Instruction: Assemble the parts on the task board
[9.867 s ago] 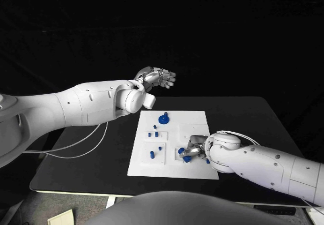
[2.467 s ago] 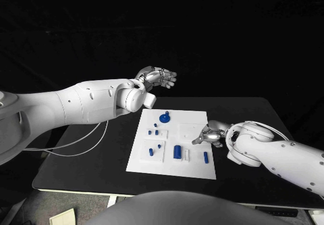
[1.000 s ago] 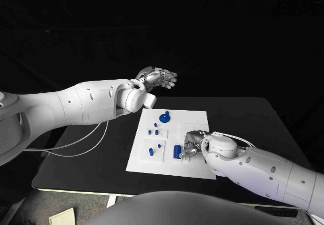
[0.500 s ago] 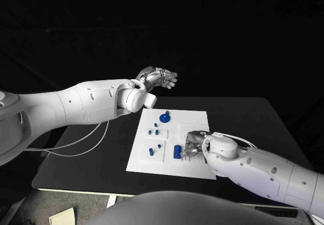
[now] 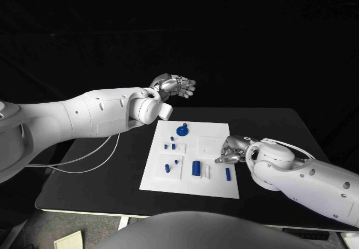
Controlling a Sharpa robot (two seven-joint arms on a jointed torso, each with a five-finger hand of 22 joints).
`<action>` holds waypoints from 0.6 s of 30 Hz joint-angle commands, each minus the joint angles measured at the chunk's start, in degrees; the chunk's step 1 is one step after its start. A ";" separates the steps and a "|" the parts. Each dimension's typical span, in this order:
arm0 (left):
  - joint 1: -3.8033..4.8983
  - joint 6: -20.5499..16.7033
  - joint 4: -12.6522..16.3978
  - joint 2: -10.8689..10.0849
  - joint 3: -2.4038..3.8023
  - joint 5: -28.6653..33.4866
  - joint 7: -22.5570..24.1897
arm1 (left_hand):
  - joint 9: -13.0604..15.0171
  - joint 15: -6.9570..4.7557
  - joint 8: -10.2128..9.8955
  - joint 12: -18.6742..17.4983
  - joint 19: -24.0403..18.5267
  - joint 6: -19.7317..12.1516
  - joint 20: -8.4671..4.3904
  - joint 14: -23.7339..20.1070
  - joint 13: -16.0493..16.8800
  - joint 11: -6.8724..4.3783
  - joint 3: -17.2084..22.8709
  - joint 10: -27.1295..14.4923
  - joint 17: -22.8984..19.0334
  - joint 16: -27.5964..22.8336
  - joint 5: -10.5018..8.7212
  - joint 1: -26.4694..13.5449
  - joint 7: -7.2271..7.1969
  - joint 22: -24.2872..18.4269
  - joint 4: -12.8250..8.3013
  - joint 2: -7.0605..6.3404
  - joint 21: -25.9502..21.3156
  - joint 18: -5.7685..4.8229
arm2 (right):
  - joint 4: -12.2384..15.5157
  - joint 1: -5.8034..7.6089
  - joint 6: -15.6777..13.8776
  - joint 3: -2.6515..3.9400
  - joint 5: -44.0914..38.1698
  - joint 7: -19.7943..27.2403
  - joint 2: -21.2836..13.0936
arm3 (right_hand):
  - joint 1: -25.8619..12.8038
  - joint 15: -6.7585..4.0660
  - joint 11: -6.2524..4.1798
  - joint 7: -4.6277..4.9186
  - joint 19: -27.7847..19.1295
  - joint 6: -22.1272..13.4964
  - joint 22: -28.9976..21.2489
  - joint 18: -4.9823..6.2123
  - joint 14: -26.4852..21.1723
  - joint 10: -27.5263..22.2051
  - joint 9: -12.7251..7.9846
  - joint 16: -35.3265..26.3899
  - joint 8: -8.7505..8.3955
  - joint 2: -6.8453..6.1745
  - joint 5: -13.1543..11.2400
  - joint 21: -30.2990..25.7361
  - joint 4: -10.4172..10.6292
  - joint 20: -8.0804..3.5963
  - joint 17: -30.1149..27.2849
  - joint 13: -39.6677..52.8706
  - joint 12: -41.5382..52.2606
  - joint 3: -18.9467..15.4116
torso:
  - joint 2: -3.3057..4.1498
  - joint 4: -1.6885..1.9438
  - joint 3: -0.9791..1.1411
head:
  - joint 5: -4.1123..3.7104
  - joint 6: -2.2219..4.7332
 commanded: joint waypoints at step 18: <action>0.05 1.23 0.25 -0.14 -0.08 -0.21 0.12 | -0.09 -0.08 0.35 0.23 -0.11 -0.14 0.41 0.46 -0.10 -0.07 -0.05 -0.01 0.17 -0.28 0.13 -0.52 -0.33 0.09 0.35 -0.06 -0.36 0.94 | -2.87 -2.53 1.02 -0.29 6.51 -2.04 -1.73 | 2.61 0.37 0.07 0.54 -0.33 -0.54 0.20 4.27 0.11 -0.74 3.42 -0.41 1.73 -3.44 -0.10 -0.26 0.18 1.10 -0.20 -0.57 -0.28 3.88 | -0.05 -0.12 0.15 | -1.61 0.01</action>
